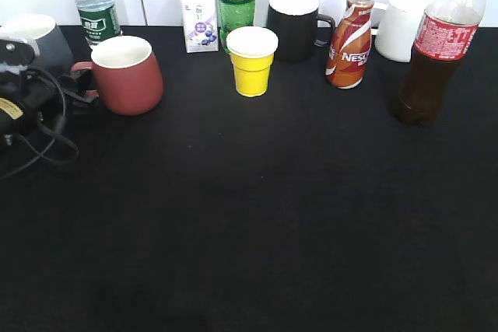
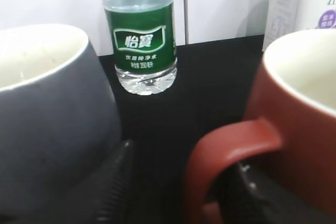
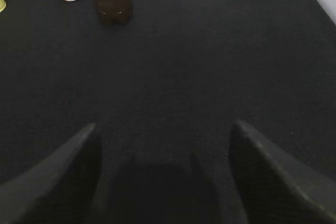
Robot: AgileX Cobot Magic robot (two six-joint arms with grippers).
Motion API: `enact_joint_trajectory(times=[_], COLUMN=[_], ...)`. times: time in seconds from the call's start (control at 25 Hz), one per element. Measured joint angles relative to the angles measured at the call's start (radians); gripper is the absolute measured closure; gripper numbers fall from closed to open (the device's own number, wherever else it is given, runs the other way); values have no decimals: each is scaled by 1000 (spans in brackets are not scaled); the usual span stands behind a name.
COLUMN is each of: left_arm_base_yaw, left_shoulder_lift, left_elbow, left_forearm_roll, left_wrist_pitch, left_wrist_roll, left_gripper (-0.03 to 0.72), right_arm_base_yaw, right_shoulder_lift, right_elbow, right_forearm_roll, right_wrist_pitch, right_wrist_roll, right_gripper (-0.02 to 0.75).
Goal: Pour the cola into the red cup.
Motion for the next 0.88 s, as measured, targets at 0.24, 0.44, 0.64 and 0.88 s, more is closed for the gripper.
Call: enact_joint_trajectory(times=[0.24,0.44,0.64,0.88], left_arm_base_yaw=[0,1,-14,-133], left_shoulder_lift=[76,132,-52,-422], left_elbow=[-143,-196,-60,92], left_forearm_roll=[18,63,97,297], left_wrist_pitch=[25,-6,-137,60], left_wrist_roll=[0,-6,-85,-88], left_gripper=[383,645,647,648], right_arm_base_yaw=[0,0,0,0], right_shoulder_lift=[0,0,0,0], right_elbow=[0,0,0,0], right_forearm_roll=[0,0,0,0], right_wrist_pitch=[0,0,0,0], right_wrist_roll=[0,0,-1,0], right_gripper=[164,164,164,164])
